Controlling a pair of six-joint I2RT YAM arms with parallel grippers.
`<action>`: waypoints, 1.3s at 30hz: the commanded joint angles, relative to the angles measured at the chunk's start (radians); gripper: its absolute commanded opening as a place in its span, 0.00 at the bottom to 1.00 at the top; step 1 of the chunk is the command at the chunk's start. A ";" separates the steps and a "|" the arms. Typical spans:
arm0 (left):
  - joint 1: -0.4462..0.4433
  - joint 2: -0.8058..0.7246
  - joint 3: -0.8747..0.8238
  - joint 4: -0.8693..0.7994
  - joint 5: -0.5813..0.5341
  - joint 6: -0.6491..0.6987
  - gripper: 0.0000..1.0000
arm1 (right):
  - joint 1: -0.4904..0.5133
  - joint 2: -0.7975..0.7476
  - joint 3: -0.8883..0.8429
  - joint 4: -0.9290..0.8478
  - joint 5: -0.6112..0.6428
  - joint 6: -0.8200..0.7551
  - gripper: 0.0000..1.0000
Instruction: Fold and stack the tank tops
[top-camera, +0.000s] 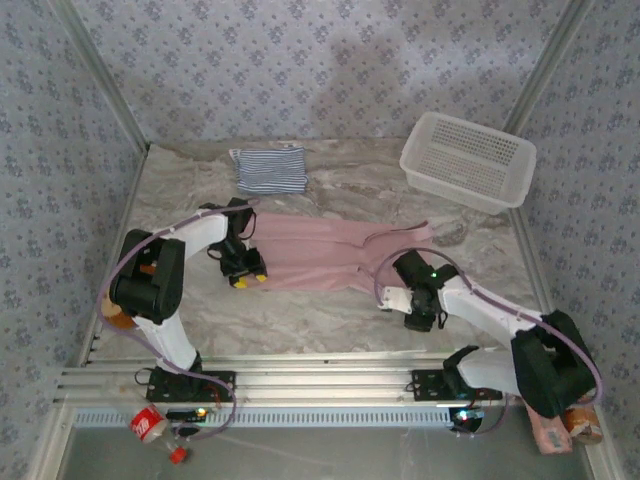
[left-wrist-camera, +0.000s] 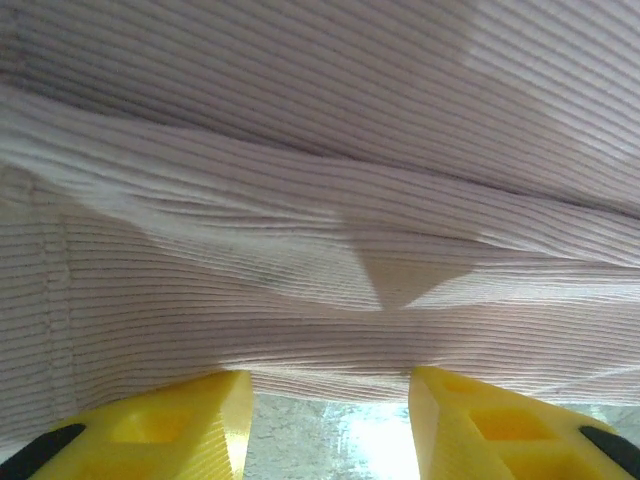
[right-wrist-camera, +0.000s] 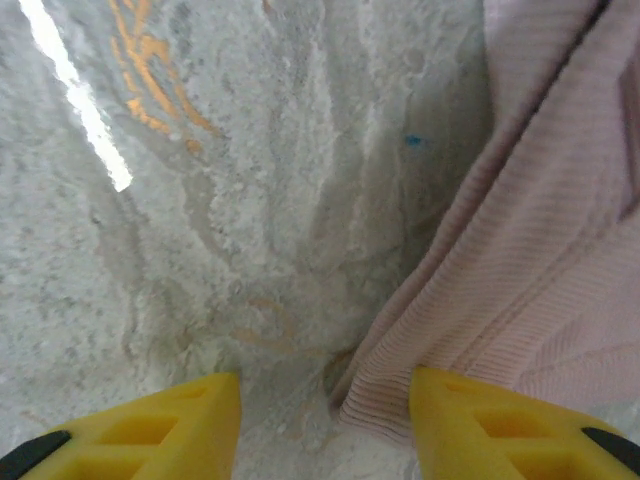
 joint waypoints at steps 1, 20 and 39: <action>0.018 0.005 -0.023 -0.004 0.007 0.037 0.45 | -0.006 0.042 0.025 0.014 0.039 -0.004 0.46; 0.082 0.017 -0.017 -0.045 -0.034 0.117 0.45 | -0.062 -0.023 0.138 -0.149 -0.083 0.027 0.08; 0.092 0.043 0.016 -0.086 -0.035 0.161 0.45 | -0.219 0.165 0.288 -0.093 -0.147 0.018 0.07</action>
